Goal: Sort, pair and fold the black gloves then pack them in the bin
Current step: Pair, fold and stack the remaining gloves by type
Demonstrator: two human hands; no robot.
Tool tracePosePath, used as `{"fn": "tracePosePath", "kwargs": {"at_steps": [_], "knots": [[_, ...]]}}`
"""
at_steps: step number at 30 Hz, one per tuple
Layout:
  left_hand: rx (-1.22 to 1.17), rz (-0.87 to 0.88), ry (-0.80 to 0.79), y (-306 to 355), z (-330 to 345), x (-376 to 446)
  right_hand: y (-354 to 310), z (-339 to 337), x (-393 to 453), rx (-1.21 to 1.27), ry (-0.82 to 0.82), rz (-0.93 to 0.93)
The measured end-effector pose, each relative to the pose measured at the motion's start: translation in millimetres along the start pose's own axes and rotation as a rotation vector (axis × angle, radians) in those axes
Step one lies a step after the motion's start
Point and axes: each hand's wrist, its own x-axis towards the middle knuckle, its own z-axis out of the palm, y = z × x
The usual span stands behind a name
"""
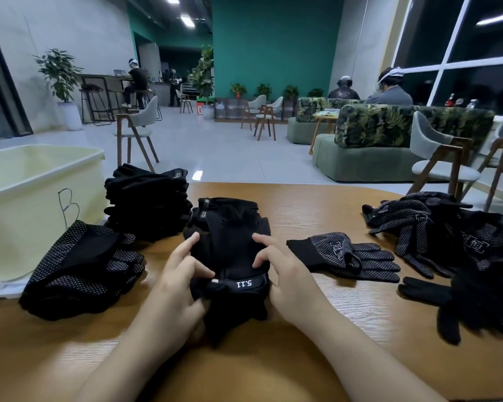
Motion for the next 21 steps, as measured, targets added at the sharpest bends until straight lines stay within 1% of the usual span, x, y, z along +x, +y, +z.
{"fn": "tracePosePath", "kwargs": {"at_steps": [3, 5, 7, 12, 15, 17, 19, 21], "knots": [[-0.104, -0.071, 0.046, 7, -12, 20, -8, -4, 16, 0.122, 0.056, 0.028], [-0.205, -0.122, 0.045, 14, -21, 36, -14, -6, 30, 0.232, 0.062, 0.068], [-0.226, -0.131, 0.050, 20, -28, 47, -17, -8, 42, 0.267, 0.059, 0.075], [-0.204, -0.140, 0.028, 16, -32, 49, -18, -13, 50, 0.254, 0.030, 0.056], [-0.233, -0.148, 0.009, 10, -29, 44, -14, -13, 47, 0.237, 0.021, 0.052], [-0.264, -0.158, 0.010, 10, -23, 41, -10, -15, 44, 0.219, 0.044, 0.058], [-0.264, -0.152, -0.004, 12, -16, 38, -5, -18, 38, 0.177, 0.077, 0.049], [-0.183, -0.091, -0.034, 11, -8, 33, 0, -23, 28, 0.074, 0.088, 0.003]]}}
